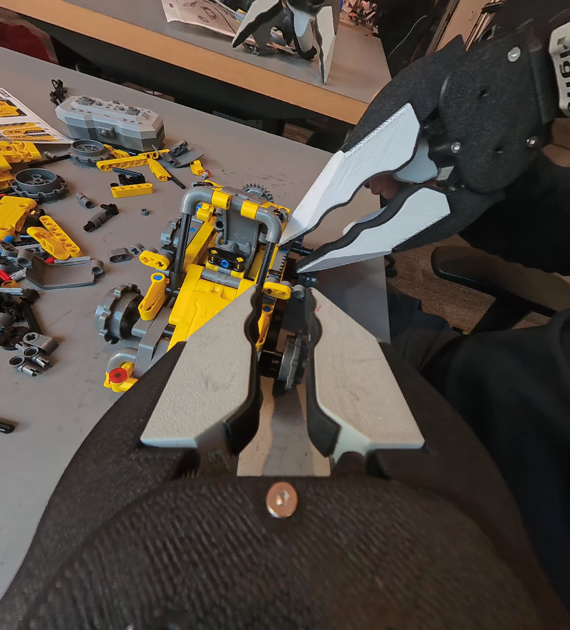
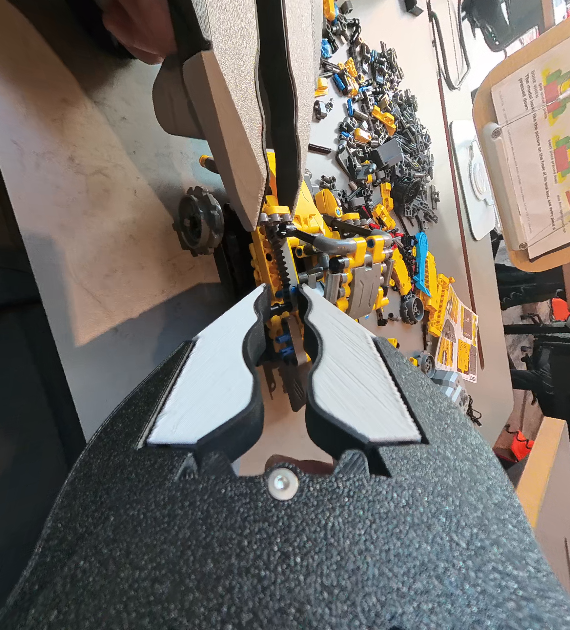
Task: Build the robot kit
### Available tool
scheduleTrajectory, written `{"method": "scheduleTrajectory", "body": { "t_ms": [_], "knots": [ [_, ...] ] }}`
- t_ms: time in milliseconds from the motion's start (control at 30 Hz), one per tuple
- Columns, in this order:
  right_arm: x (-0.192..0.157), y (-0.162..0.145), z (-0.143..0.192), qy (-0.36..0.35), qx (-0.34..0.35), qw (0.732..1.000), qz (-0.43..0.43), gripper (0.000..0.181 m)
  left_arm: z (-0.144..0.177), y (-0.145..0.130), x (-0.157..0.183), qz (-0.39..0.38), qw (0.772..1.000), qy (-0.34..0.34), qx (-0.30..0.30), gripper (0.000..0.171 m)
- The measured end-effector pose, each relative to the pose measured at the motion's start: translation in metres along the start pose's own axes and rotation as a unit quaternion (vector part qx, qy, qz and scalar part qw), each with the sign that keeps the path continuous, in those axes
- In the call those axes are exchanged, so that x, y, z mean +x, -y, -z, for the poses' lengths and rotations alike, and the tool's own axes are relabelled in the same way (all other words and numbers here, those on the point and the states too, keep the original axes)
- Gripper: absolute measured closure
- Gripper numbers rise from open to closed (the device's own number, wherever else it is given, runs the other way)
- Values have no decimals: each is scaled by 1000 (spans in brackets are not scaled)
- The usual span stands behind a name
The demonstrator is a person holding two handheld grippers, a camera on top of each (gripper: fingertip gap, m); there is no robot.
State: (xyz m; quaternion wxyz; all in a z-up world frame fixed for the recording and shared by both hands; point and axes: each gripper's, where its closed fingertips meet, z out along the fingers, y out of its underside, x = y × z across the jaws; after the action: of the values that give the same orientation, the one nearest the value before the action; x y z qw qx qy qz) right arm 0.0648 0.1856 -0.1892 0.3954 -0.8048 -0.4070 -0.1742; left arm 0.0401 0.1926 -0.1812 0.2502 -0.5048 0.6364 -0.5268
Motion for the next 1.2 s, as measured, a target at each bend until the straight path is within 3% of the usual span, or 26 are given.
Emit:
{"method": "scheduleTrajectory", "body": {
  "t_ms": [600,767,1200],
  "knots": [
    [0,2,0,8,39,999,-25,166,1,0,-1,2,1000,2,1,149],
    [-6,3,3,49,75,993,-74,149,1,1,-1,4,1000,2,2,149],
    [8,-8,27,19,85,992,-94,152,3,4,-2,6,1000,1,11,149]
  ]
}}
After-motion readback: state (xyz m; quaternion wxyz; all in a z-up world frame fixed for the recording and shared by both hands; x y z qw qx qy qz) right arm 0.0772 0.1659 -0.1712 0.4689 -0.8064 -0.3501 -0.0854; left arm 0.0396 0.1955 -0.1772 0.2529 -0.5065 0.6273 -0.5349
